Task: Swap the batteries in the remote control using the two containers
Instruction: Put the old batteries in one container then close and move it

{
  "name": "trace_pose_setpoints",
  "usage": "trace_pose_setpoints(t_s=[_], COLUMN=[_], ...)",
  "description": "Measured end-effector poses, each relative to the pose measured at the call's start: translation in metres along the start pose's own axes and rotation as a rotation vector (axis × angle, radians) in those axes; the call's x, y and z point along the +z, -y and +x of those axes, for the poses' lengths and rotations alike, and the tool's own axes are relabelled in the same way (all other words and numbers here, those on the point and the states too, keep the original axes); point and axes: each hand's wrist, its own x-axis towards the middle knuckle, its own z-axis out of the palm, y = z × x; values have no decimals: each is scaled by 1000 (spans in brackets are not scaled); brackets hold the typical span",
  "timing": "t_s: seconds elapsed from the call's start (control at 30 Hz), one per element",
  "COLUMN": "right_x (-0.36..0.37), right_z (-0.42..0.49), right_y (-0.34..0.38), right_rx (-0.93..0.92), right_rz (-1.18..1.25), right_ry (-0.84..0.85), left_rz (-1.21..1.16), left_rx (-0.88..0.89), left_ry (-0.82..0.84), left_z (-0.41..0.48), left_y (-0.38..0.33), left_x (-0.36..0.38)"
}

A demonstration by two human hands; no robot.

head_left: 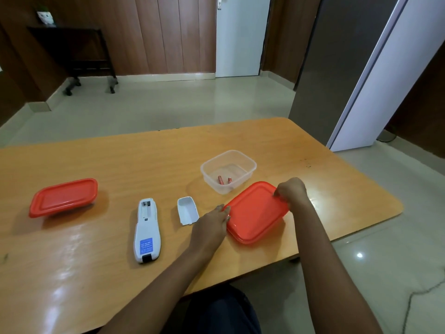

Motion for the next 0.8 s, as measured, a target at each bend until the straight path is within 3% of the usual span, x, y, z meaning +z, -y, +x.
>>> trace_pose_setpoints(t_s=[0.13, 0.27, 0.37, 0.43, 0.53, 0.67, 0.73, 0.8], right_x=[-23, -30, -1, 33, 83, 122, 124, 113], right_z=[-12, -39, -53, -54, -43, -32, -28, -24], right_y=[28, 68, 81, 76, 62, 46, 47, 55], right_rx=[-134, -425, -653, -805, -928, -973, -923, -829], right_rz=[94, 172, 50, 6, -201, -413, -267, 8], right_ry=[8, -156, -439, -535, -481, -231, -80, -89], left_rz=[-173, -303, -452, -549, -605, -683, -730, -744], left_rx=[-39, -137, -280, -323, -383, -463, -481, -473], left_ry=[-201, -412, -342, -284, -211, -111, -103, -91], left_z=[9, 38, 60, 69, 83, 97, 101, 102], left_y=[-4, -4, 2, 5, 10, 15, 17, 17], left_x=[-12, -43, -60, -66, -69, -65, -62, -60])
